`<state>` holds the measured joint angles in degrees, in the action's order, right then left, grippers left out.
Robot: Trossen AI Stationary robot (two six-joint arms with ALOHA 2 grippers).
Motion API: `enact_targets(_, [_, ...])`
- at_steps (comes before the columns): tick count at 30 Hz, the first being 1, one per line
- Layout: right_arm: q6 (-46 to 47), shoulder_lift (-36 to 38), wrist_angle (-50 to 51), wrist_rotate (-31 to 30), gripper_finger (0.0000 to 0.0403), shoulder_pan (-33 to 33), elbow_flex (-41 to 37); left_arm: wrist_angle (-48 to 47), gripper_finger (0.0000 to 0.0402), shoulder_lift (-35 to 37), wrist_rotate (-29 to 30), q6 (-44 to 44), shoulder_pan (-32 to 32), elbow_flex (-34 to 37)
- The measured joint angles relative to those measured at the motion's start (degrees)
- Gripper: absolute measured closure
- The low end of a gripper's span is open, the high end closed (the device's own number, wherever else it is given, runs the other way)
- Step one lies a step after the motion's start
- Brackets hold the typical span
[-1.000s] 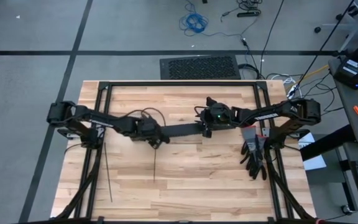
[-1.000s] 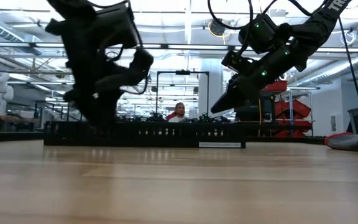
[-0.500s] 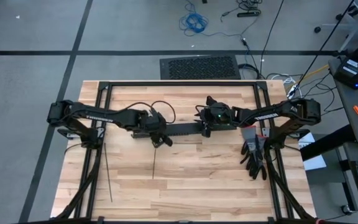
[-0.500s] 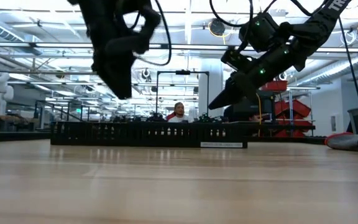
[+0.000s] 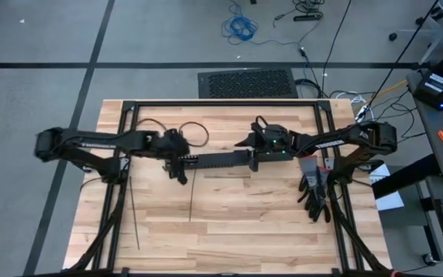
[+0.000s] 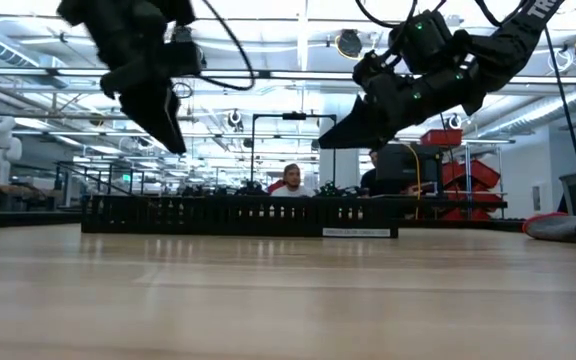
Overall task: Ziptie cables
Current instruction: Close the black cable duct with the cable duct cover
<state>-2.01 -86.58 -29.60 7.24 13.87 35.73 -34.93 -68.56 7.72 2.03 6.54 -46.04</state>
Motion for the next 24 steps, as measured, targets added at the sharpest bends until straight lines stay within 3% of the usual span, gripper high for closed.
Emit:
enact_targets(6, [1.9,-0.4,-2.8,2.3,0.0300,-0.1,0.0,17.2,0.0176,10.3,-6.6,1.4,4.4,15.2])
enact_targets(12, [3.0,-1.5,-7.8,6.1,0.0300,-0.7,0.1,29.4,0.0176,10.4,-12.7,3.6,9.1,24.9])
enact_targets(19, [3.4,-8.4,-14.3,6.7,0.0278,-1.9,1.7,38.3,0.0176,9.1,-23.2,6.1,13.8,27.2])
enact_targets(24, [6.8,-17.3,-14.8,8.3,0.0216,-2.9,7.8,42.7,0.0172,7.3,-29.6,7.8,15.6,27.2])
